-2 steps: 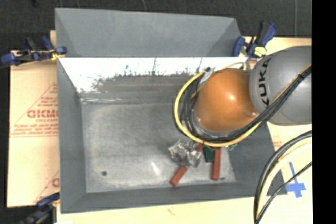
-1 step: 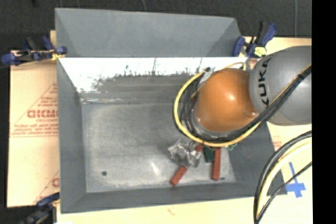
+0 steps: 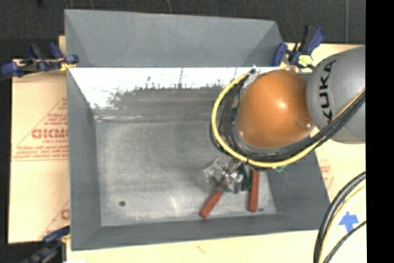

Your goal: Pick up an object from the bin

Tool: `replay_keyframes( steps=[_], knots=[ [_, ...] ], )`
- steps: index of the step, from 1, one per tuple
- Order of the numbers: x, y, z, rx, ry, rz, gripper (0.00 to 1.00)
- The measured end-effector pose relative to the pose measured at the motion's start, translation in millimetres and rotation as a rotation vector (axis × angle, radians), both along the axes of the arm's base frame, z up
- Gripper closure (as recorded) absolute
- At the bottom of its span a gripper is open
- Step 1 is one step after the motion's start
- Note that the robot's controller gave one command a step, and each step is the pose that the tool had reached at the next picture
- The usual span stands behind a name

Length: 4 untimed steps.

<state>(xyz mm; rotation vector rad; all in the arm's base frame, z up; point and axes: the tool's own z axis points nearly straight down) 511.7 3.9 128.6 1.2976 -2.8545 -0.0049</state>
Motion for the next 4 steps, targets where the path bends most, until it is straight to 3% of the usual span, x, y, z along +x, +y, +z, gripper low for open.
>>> replay_keyframes(
  steps=[1, 2, 3, 4],
  knots=[
    [7.8, -26.3, 11.0, 0.001, -0.024, 0.025, 1.0],
    [-6.6, -30.1, 48.9, 0.001, -0.001, 0.007, 1.0],
    [29.6, -88.4, 47.7, 0.001, -0.01, 0.091, 0.0],
    [29.9, -87.3, 48.0, 0.003, -0.01, 0.091, 0.0]
  ],
)
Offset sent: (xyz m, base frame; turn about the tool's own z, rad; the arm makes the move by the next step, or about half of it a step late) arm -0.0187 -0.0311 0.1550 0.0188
